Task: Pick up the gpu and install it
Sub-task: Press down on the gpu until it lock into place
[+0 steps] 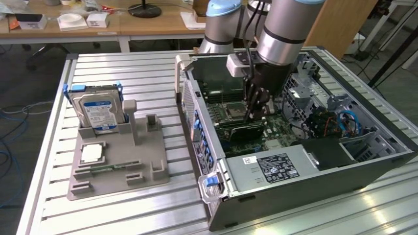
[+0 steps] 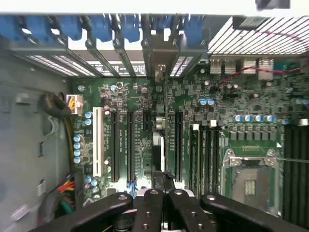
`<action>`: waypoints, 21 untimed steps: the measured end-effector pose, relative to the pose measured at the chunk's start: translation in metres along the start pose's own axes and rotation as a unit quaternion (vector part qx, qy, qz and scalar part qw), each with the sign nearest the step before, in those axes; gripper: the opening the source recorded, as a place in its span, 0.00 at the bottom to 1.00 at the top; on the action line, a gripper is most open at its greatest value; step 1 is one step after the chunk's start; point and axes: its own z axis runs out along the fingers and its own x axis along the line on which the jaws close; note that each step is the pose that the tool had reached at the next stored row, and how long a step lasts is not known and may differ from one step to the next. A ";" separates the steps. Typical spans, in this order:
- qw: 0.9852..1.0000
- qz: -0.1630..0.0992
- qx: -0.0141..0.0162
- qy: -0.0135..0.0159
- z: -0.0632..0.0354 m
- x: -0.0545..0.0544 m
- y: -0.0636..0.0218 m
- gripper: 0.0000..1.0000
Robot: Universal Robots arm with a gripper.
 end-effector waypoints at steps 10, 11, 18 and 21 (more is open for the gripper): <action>1.000 -0.001 0.000 0.000 -0.0333 0.000 0.0014 0.11; 1.000 -0.001 0.000 0.000 -0.0334 0.000 0.0014 0.11; 1.000 -0.004 0.000 0.000 -0.0334 0.000 0.0014 0.11; 1.000 -0.006 0.000 0.000 -0.0334 0.000 0.0014 0.11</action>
